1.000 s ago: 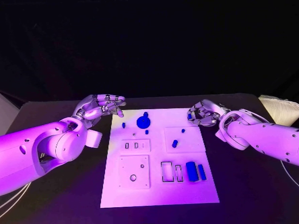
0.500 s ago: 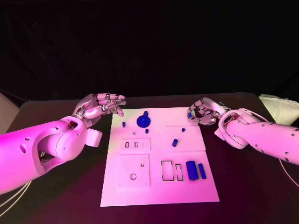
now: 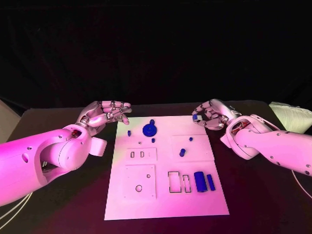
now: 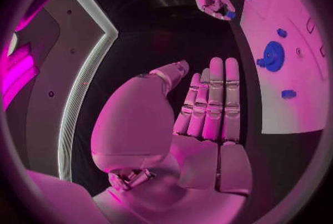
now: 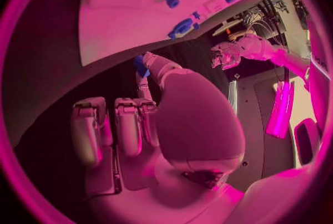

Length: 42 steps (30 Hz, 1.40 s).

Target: Assemble the parts on the task board

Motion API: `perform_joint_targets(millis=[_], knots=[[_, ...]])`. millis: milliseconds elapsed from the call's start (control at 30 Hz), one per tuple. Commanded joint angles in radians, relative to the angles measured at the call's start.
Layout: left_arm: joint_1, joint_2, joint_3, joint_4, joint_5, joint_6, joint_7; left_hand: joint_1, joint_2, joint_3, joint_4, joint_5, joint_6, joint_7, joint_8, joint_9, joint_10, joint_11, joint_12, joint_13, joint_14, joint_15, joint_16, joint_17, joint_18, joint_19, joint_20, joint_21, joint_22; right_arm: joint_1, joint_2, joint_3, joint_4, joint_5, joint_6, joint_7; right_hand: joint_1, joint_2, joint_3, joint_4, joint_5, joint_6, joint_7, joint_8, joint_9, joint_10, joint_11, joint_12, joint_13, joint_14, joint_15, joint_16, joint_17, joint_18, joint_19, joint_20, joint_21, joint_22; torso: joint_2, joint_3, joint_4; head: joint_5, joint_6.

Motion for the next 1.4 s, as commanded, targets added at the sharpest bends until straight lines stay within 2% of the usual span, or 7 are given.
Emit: perform_joint_targets(millis=[33,167,300,567,800,1000,1400], knots=[[0.001,0.006,0.001,-0.002,-0.006,0.011,0.001,-0.003,0.006,0.003,-0.004,-0.005,-0.006,-0.003,-0.002,0.001,-0.006,0.001,0.005,0.000,-0.006,0.000,0.006,0.001,0.012,-0.007,0.001,0.004,0.001,0.011,-0.004,0.001,0.060,-0.010,-0.061,-0.096,-0.016,-0.004,0.007,0.000,-0.003,0.019,-0.018,0.044,0.030,0.105,-0.010,0.003,0.263,0.094,-0.005,0.004,0.216,-0.007,0.104,-0.005,0.005,0.263,-0.005,-0.0020,-0.0054,0.006,0.007],[0.001,0.010,0.001,-0.008,-0.010,0.009,-0.003,-0.006,0.007,0.002,-0.003,-0.005,-0.004,-0.003,0.000,0.002,-0.002,0.000,0.007,0.001,-0.005,0.000,0.008,0.002,0.012,-0.008,0.001,0.007,0.003,0.017,0.003,0.001,0.129,-0.040,-0.074,-0.166,-0.026,-0.006,0.010,0.002,-0.011,0.016,-0.019,0.047,0.031,0.105,-0.010,0.003,0.263,0.093,-0.005,0.003,0.214,-0.007,0.104,-0.006,0.005,0.263,-0.011,-0.0048,-0.0068,0.010,0.006],[0.001,0.014,0.001,-0.015,-0.016,0.006,-0.007,-0.008,0.007,0.002,-0.002,-0.005,-0.002,-0.005,0.002,0.003,0.006,-0.003,0.012,0.003,-0.004,-0.002,0.011,0.003,0.012,-0.009,0.001,0.010,0.006,0.018,0.040,0.000,0.191,-0.074,-0.073,-0.246,-0.033,-0.007,0.012,0.003,-0.017,0.014,-0.019,0.049,0.032,0.105,-0.011,0.003,0.263,0.093,-0.006,0.002,0.213,-0.007,0.104,-0.006,0.005,0.263,-0.015,-0.0068,-0.0080,0.022,0.003],[0.001,0.027,0.000,-0.026,-0.024,0.004,-0.015,-0.010,0.006,0.001,-0.001,-0.005,-0.001,-0.007,0.003,0.004,0.012,-0.005,0.016,0.005,-0.001,-0.003,0.016,0.005,0.013,-0.009,0.000,0.015,0.008,0.005,0.117,-0.004,0.252,-0.130,-0.059,-0.329,-0.036,-0.008,0.013,0.004,-0.019,0.013,-0.019,0.050,0.032,0.105,-0.011,0.003,0.263,0.092,-0.006,0.001,0.209,-0.007,0.104,-0.007,0.005,0.263,-0.023,-0.0129,-0.0086,0.047,-0.016],[0.001,0.038,0.000,-0.036,-0.030,-0.002,-0.024,-0.015,0.003,0.000,0.001,-0.005,0.000,-0.009,0.005,0.006,0.015,-0.008,0.018,0.005,0.022,-0.009,0.045,0.016,0.014,0.003,-0.004,0.038,0.020,-0.020,0.191,-0.010,0.262,-0.188,-0.042,-0.386,-0.037,-0.008,0.013,0.004,-0.020,0.013,-0.019,0.050,0.032,0.105,-0.011,0.003,0.263,0.092,-0.006,0.001,0.209,-0.007,0.104,-0.007,0.005,0.263,-0.023,-0.0178,-0.0126,0.063,-0.031],[0.001,0.043,0.000,-0.037,-0.036,-0.005,-0.031,-0.019,0.000,0.002,0.004,-0.005,-0.002,-0.013,0.007,0.009,0.024,-0.015,0.028,0.008,0.043,-0.017,0.110,0.049,0.014,0.025,-0.013,0.087,0.046,-0.046,0.235,-0.014,0.249,-0.243,-0.033,-0.425,-0.038,-0.009,0.013,0.004,-0.020,0.012,-0.019,0.051,0.032,0.105,-0.011,0.003,0.263,0.092,-0.006,0.001,0.209,-0.007,0.104,-0.007,0.005,0.263,-0.023,-0.0179,-0.0068,0.065,-0.041],[0.001,0.045,0.000,-0.035,-0.040,-0.008,-0.040,-0.023,-0.005,0.007,0.009,-0.005,-0.008,-0.011,0.007,0.011,0.020,-0.013,0.032,0.008,0.041,-0.018,0.164,0.075,0.014,0.036,-0.016,0.128,0.070,-0.092,0.275,-0.018,0.222,-0.356,-0.026,-0.454,-0.055,-0.015,0.013,0.010,-0.028,0.007,-0.019,0.054,0.033,0.105,-0.011,0.003,0.263,0.092,-0.006,0.001,0.209,-0.007,0.104,-0.007,0.005,0.263,-0.023,-0.0149,-0.0091,0.073,-0.050]])
